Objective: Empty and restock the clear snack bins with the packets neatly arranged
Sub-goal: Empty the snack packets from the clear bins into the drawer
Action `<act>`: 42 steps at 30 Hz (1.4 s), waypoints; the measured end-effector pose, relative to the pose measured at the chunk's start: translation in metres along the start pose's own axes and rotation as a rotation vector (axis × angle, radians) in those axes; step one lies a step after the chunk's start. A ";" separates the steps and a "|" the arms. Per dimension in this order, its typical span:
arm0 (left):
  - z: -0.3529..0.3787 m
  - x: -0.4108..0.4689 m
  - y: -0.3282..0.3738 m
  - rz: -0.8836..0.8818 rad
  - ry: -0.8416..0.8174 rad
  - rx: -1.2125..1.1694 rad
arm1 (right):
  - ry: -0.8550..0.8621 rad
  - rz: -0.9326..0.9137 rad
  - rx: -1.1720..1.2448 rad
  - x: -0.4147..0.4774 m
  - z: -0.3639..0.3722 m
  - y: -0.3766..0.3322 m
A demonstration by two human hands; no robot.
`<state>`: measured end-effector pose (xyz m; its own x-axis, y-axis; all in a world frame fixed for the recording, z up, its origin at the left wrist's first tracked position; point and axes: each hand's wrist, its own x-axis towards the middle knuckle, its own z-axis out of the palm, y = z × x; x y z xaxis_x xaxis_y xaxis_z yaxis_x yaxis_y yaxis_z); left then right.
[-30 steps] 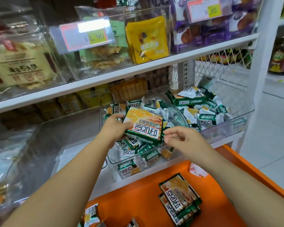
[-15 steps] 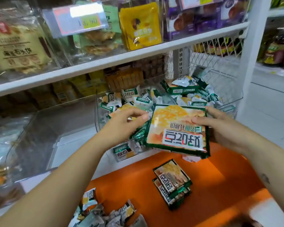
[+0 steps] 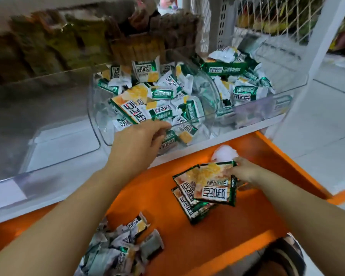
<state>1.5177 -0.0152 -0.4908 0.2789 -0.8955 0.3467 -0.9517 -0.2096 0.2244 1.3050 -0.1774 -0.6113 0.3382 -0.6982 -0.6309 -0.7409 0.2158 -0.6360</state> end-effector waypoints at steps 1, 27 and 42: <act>0.001 -0.001 -0.001 0.019 0.014 -0.007 | 0.008 0.031 0.008 0.010 0.006 0.005; -0.035 0.006 -0.014 0.036 -0.028 -0.037 | -0.170 -0.559 -0.430 -0.137 -0.045 -0.122; -0.061 0.026 -0.053 0.091 -0.149 0.166 | 0.032 -0.639 -0.670 -0.060 -0.006 -0.207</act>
<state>1.5835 -0.0031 -0.4383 0.1810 -0.9591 0.2176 -0.9835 -0.1763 0.0409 1.4350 -0.1841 -0.4394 0.7892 -0.5693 -0.2304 -0.6035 -0.6494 -0.4627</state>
